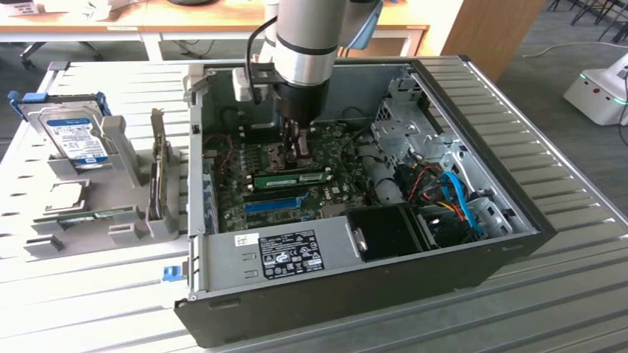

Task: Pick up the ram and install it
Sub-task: 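Press down the ram until it locks into place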

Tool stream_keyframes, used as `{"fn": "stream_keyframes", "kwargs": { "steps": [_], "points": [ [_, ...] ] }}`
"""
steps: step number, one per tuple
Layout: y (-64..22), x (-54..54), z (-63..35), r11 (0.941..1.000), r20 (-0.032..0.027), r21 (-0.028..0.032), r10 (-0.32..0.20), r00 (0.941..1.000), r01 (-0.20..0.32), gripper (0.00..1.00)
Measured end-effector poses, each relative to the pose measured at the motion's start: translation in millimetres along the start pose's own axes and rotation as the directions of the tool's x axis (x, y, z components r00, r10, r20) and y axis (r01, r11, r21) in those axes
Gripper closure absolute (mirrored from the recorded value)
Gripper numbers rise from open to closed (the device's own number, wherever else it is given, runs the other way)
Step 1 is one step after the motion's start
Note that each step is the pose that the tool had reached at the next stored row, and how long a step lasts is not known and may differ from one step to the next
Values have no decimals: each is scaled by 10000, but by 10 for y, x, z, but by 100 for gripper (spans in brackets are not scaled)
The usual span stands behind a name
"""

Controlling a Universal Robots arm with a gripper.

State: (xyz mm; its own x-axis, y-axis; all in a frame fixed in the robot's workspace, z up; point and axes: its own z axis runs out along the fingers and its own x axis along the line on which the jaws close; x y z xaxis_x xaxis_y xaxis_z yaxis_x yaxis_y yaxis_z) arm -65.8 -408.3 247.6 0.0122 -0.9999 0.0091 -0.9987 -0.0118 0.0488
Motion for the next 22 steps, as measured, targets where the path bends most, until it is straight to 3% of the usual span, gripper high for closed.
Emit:
{"fn": "stream_keyframes", "kwargs": {
  "steps": [6, 12, 22],
  "points": [
    [33, -1, 2, 10000, 0, 0, 0, 10000, 0, 90],
    [117, -3, 7, 10000, 1, 1, 1, 10000, -1, 90],
    [119, -2, 32, 10000, -1, 0, -1, 10000, 1, 90]
  ]
}}
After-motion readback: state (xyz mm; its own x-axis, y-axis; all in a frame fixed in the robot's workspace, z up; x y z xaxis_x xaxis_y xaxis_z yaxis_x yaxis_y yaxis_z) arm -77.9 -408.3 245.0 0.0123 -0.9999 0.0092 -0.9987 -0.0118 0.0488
